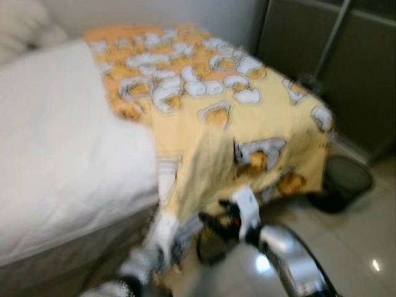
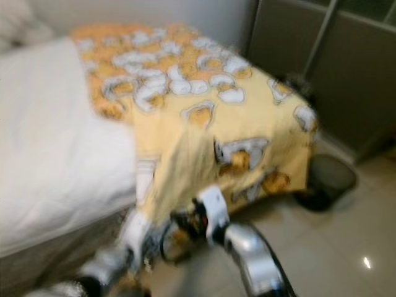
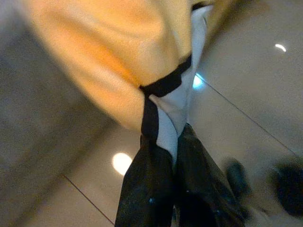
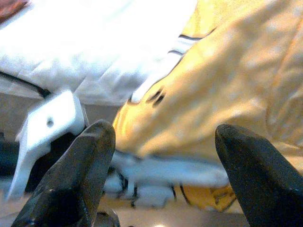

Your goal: Clean up the room

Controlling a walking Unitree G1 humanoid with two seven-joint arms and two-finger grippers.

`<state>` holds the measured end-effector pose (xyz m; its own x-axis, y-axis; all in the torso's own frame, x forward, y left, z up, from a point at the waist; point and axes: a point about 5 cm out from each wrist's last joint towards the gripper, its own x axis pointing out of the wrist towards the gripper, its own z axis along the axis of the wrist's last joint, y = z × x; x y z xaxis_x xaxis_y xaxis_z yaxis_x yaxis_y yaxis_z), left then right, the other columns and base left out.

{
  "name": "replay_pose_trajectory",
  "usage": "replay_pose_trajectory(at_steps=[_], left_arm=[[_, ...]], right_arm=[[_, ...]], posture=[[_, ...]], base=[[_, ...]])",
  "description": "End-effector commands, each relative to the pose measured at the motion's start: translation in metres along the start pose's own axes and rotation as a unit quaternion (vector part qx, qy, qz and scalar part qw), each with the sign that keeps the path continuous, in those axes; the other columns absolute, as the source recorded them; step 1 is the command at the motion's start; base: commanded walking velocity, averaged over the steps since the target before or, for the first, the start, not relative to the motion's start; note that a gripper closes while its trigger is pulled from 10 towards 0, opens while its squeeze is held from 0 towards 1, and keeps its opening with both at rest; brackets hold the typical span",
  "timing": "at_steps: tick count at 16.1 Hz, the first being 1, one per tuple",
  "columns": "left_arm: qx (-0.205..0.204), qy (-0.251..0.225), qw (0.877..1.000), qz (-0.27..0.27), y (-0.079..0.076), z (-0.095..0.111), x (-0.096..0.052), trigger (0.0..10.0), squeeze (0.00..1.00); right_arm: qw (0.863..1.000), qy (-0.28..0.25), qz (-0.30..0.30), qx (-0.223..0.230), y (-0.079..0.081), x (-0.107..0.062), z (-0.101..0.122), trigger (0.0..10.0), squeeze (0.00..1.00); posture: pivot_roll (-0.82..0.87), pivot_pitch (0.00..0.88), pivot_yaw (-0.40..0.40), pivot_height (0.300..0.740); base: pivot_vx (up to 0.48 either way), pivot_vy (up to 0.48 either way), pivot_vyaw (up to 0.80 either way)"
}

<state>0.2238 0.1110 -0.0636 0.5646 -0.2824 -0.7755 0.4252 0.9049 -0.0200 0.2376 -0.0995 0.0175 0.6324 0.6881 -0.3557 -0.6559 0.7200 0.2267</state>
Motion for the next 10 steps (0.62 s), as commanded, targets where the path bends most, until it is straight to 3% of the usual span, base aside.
replay_pose_trajectory(at_steps=[1,2,5,6,7,10], left_arm=[[0.028,-0.001,0.999,-0.028,-0.005,0.008,0.002,10.0,0.00],[0.017,0.037,0.997,-0.069,-0.024,-0.004,0.003,10.0,0.00],[0.004,0.070,0.994,-0.088,-0.038,-0.011,0.004,10.0,0.00],[0.000,0.080,0.993,-0.091,-0.040,-0.013,0.003,10.0,0.00],[0.021,0.116,0.989,-0.088,-0.039,-0.025,0.001,10.0,0.00],[0.025,0.148,0.984,-0.097,-0.038,-0.036,-0.002,10.0,0.00]], right_arm=[[1.000,-0.006,0.005,-0.006,-0.001,0.001,0.005,10.0,0.00],[1.000,-0.004,0.008,-0.006,0.000,0.000,0.005,10.0,0.00],[1.000,-0.002,0.011,-0.007,0.000,0.000,0.004,10.0,0.00],[1.000,-0.001,0.012,-0.007,0.001,0.000,0.004,10.0,0.00],[1.000,-0.001,0.015,-0.007,0.001,-0.001,0.003,10.0,0.00],[1.000,0.002,0.017,-0.007,0.000,-0.002,0.003,10.0,0.00]], posture=[[-0.04,0.000,-0.033,0.740],[-0.05,0.000,-0.034,0.740],[-0.05,0.000,-0.039,0.740],[-0.05,0.000,-0.040,0.740],[-0.05,0.000,-0.042,0.740],[-0.04,0.000,-0.044,0.740]], base=[[0.000,0.000,0.00],[0.000,0.000,0.00],[0.000,0.000,0.00],[0.000,0.000,0.00],[0.000,0.000,0.00],[0.000,0.000,0.00]])
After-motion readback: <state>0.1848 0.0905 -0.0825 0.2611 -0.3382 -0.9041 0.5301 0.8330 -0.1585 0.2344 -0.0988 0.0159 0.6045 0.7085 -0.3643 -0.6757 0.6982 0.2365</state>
